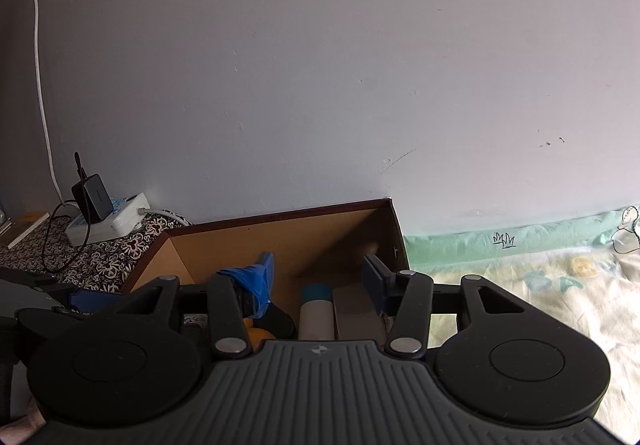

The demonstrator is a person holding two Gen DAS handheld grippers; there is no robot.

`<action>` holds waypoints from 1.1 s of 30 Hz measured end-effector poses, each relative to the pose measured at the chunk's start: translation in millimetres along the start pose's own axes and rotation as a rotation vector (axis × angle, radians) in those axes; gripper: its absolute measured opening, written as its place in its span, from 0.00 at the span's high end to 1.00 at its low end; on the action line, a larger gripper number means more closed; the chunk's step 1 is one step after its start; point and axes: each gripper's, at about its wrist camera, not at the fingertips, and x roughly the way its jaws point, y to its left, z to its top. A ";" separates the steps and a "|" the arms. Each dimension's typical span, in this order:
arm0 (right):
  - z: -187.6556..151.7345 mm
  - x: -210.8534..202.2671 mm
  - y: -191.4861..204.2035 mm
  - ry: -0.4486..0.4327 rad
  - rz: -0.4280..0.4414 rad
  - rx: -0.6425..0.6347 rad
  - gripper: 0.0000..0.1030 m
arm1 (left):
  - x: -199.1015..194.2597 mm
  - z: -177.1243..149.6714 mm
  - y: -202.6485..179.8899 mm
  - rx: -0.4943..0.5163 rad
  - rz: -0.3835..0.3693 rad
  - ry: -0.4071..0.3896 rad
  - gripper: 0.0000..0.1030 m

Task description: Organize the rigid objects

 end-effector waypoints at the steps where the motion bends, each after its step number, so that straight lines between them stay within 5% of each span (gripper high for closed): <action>1: 0.4 2.5 2.3 0.001 -0.002 0.002 0.68 | 1.3 0.0 1.6 -0.005 0.010 -0.005 0.26; 8: -6.5 13.0 15.1 0.003 -0.016 0.035 0.67 | 11.8 -3.6 7.5 0.006 0.059 -0.034 0.26; 33: -19.1 39.8 11.9 0.077 -0.042 0.013 0.66 | 51.9 -15.1 27.8 -0.088 0.053 0.051 0.26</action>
